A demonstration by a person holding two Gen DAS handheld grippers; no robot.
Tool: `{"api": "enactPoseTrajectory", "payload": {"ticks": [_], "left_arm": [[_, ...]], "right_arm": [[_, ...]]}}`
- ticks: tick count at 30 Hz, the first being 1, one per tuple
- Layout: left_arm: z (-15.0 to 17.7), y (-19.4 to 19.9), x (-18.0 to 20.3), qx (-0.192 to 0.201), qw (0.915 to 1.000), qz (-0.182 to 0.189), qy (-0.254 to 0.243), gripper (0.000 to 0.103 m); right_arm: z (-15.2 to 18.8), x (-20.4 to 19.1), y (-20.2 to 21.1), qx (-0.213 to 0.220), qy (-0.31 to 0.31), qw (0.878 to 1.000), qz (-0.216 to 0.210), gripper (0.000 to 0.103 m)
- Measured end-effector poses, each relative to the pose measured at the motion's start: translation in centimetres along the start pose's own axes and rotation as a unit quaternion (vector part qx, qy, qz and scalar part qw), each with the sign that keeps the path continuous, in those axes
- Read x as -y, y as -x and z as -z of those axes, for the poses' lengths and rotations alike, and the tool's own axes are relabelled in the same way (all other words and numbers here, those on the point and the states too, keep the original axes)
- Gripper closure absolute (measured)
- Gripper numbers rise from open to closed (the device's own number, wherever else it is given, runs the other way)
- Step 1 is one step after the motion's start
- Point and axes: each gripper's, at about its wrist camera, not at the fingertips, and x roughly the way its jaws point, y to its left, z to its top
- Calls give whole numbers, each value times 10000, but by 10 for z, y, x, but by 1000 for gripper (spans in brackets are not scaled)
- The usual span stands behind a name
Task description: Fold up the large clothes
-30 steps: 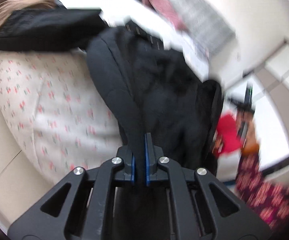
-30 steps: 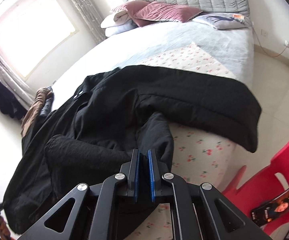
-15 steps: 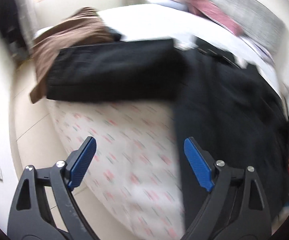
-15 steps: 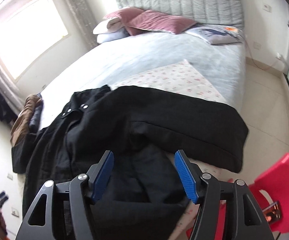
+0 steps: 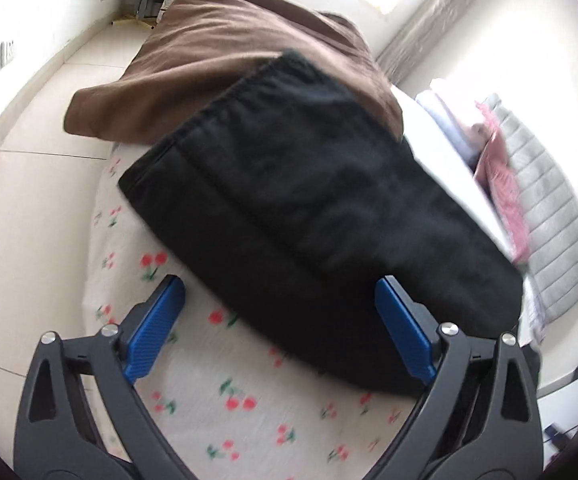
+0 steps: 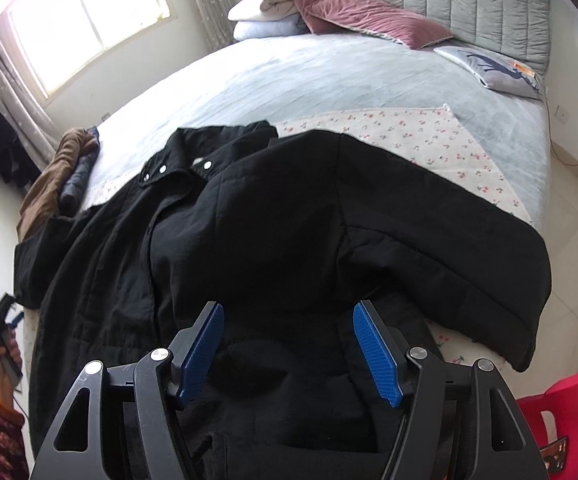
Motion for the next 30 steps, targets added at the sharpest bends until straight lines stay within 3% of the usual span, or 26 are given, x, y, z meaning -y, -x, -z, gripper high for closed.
{"api": "enactPoseTrajectory", "payload": {"ticks": [2, 3, 4, 6, 8, 11, 14, 15, 16, 18, 19, 20, 21, 23, 25, 28, 30], "left_arm": [[-1, -5, 1, 63, 9998, 113, 182, 8], [-4, -7, 1, 118, 9994, 134, 303, 21], [-8, -11, 3, 138, 9993, 93, 342, 55], [-13, -16, 8, -15, 9993, -26, 361, 93], [-19, 4, 26, 278, 9994, -213, 77, 93], [-36, 62, 61, 1167, 9916, -314, -467, 94], [-59, 115, 65, 1927, 9792, -465, -443, 93], [-65, 120, 63, 1938, 9787, -546, -400, 93], [-70, 121, 59, 1902, 9774, -853, -359, 93], [-69, 108, 57, 1677, 9688, -1770, -438, 90], [-67, 91, 56, 1246, 9602, -2443, -526, 82], [-64, 79, 54, 833, 9556, -2788, -471, 79], [-60, 73, 52, 651, 9545, -2886, -384, 76], [-51, 71, 60, 581, 9532, -2944, -364, 62], [-45, 75, 88, 785, 9469, -3024, -758, 31], [-54, 75, 141, 1222, 9232, -3305, -1534, 21], [-56, 66, 171, 1341, 9204, -3163, -1866, 16]], "right_arm": [[2, -6, -8, -79, 22, 10000, -10, 35], [3, -9, -11, -101, 18, 9999, -35, 35], [4, -11, -12, -121, 7, 9999, -59, 35], [5, -15, -16, -172, 15, 9998, -102, 35], [5, -22, -19, -206, 86, 9997, -90, 35], [1, -30, -19, -193, 235, 9995, 0, 35], [-6, -33, -18, -143, 287, 9995, 36, 35], [-9, -34, -17, -119, 288, 9995, 33, 35], [-13, -34, -17, -106, 293, 9995, 21, 35], [-19, -33, -19, -87, 304, 9995, -18, 35], [-22, -33, -21, -89, 304, 9995, -32, 35], [-26, -33, -23, -119, 303, 9995, -44, 35], [-28, -33, -25, -143, 309, 9994, -54, 35], [-41, -37, -31, -208, 371, 9991, -61, 35], [-58, -44, -35, -199, 425, 9989, -91, 35], [-88, -58, -42, -144, 358, 9989, -265, 35], [-117, -69, -56, -169, 277, 9986, -409, 35]]}}
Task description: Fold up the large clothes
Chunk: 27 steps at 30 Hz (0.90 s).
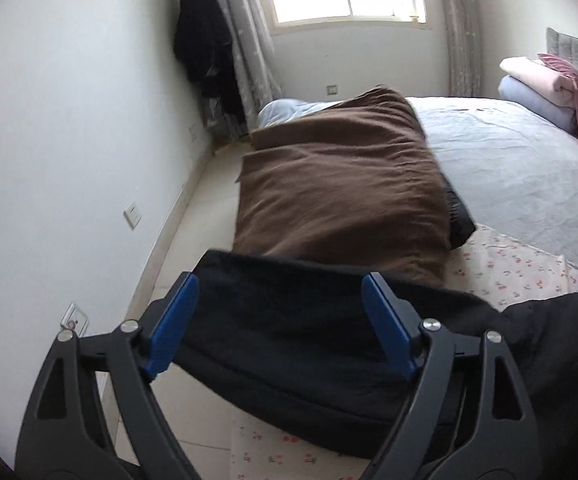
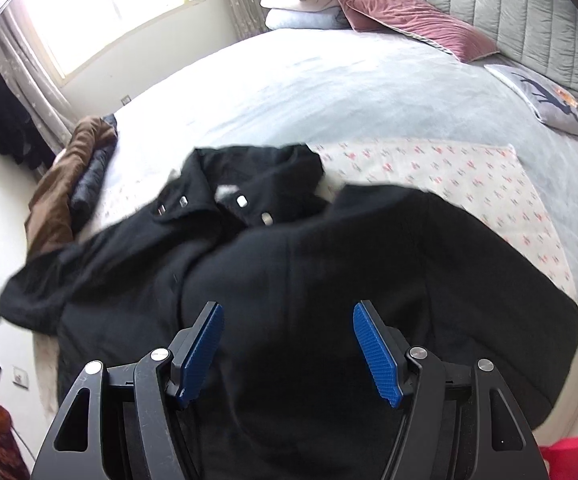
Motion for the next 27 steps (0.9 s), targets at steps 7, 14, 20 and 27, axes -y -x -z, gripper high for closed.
{"api": "enactPoseTrajectory", "payload": {"ticks": [7, 14, 20, 27], "left_arm": [[-8, -30, 159, -397, 9652, 2156, -1422, 9], [21, -103, 265, -1369, 9113, 3187, -2220, 10], [52, -103, 275, -2179, 8609, 4110, -2063, 54], [18, -45, 223, -973, 9035, 4046, -1025, 95]], "right_arm": [[-79, -17, -96, -445, -447, 9980, 78, 35], [-107, -4, -188, -850, -1274, 9880, 198, 35], [-101, -12, -219, -743, -901, 9901, 779, 50], [-110, -69, -189, 473, 253, 9927, 1082, 100]]}}
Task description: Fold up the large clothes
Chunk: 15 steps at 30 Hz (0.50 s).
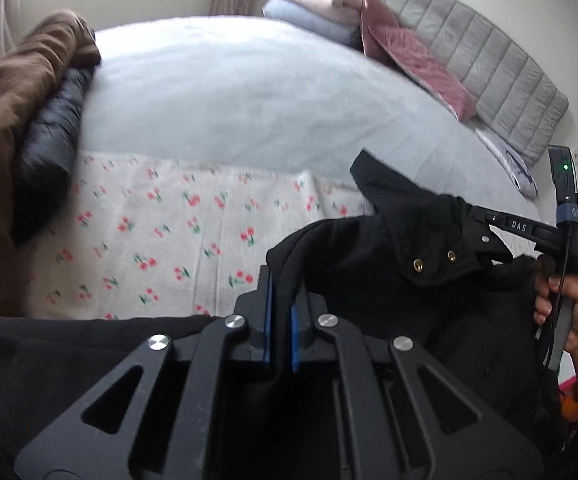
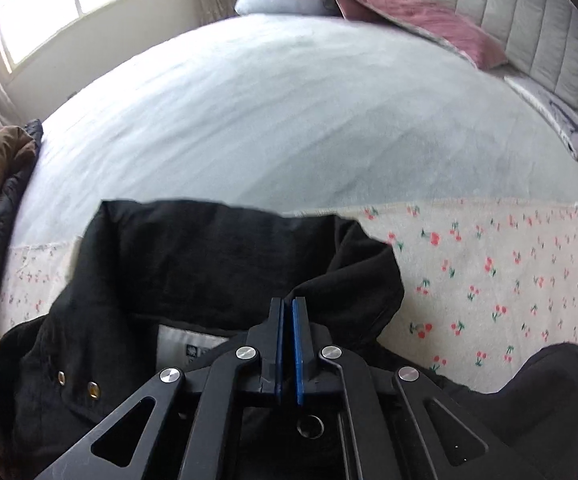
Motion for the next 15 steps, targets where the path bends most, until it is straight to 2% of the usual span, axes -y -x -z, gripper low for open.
{"api": "enactPoseTrajectory", "payload": {"ticks": [2, 4, 5, 6, 7, 8, 9, 11, 12, 13, 15], "left_arm": [[-7, 28, -3, 629, 9978, -197, 50, 95], [-11, 24, -12, 749, 9964, -380, 115, 93], [-11, 15, -12, 653, 9962, -579, 42, 91], [-10, 0, -11, 453, 9945, -942, -124, 81], [-7, -17, -10, 106, 9911, -1297, -277, 73], [-5, -29, -9, -194, 9884, -1475, -320, 73], [-2, -30, -10, -343, 9884, -1446, -314, 70], [1, -22, -7, -281, 9902, -1306, -415, 48], [1, -17, -3, -168, 9903, -1301, -462, 30], [3, -12, 4, -54, 9907, -1271, -475, 26], [-12, -9, 8, -17, 9930, -1106, -420, 26]], "right_arm": [[-16, -17, 25, 524, 245, 9983, -92, 100], [-30, -30, 37, 751, 401, 9961, -223, 100], [-35, -38, 38, 781, 490, 9955, -222, 100], [-36, -43, 32, 672, 581, 9957, -245, 98], [-36, -46, 22, 395, 672, 9965, -288, 95], [-33, -47, 13, 100, 703, 9970, -304, 92], [-28, -47, 10, -22, 707, 9972, -258, 88], [-21, -35, 12, -69, 779, 9969, -108, 72], [-21, -24, 17, -41, 809, 9967, -32, 55], [-24, -12, 22, 22, 806, 9967, 10, 48], [-30, 11, 31, 83, 637, 9979, -92, 48]]}}
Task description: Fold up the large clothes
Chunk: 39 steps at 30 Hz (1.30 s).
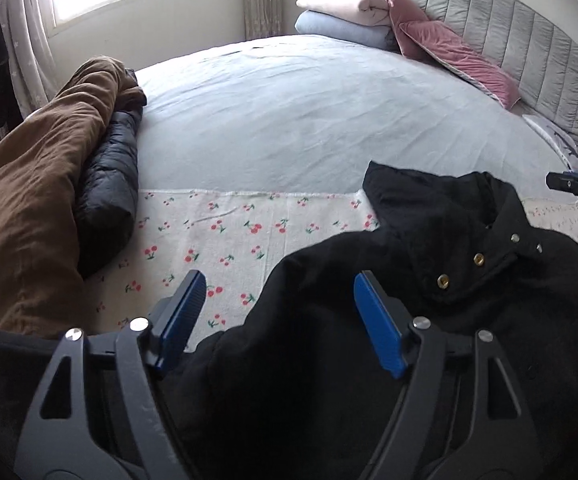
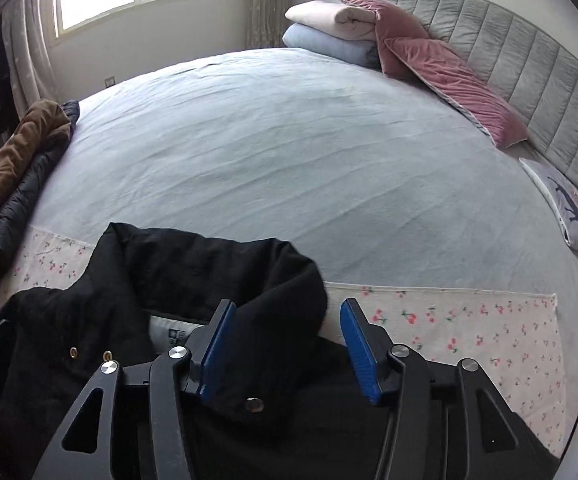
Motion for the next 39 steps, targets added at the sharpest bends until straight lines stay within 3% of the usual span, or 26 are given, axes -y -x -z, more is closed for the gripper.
{"api": "enactPoseTrajectory", "payload": {"ticks": [6, 8, 11, 14, 17, 20, 23, 27, 29, 32, 35, 39], "left_arm": [[-37, -33, 41, -264, 9966, 716, 313, 26], [-36, -47, 55, -280, 9944, 957, 356, 26], [-22, -56, 75, -108, 9854, 1649, 404, 26], [8, -86, 90, -299, 9918, 1241, 60, 26], [20, -85, 94, -157, 9941, 1073, -70, 25], [16, -64, 94, -296, 9941, 1045, 83, 25], [19, -33, 97, -246, 9933, 1129, 15, 23], [30, -1, 110, -291, 9922, 1181, -269, 17], [37, 0, 120, -369, 9919, 1143, -419, 17], [43, -2, 131, -594, 9911, 1108, -430, 17], [50, -2, 137, -779, 9879, 1324, -209, 17], [66, -3, 148, -903, 9855, 1416, -224, 17]], "right_arm": [[4, 0, -4, -288, -148, 9983, -481, 48], [15, -4, -17, -351, -144, 9978, -553, 48], [40, 1, -38, -414, -211, 9947, -913, 48], [73, 12, -75, -850, -192, 9953, -424, 48], [90, 29, -66, -561, -511, 9947, -700, 45], [96, 47, -38, -655, -657, 9914, -919, 45], [107, 83, 14, -403, -554, 9946, -783, 42], [128, 154, 62, -182, -691, 9965, -425, 20], [140, 193, 69, -321, -906, 9952, -180, 19], [154, 230, 59, -583, -1218, 9908, -34, 19], [152, 242, 40, -742, -1264, 9892, 22, 19], [142, 217, 11, -812, -1230, 9872, -606, 19]]}}
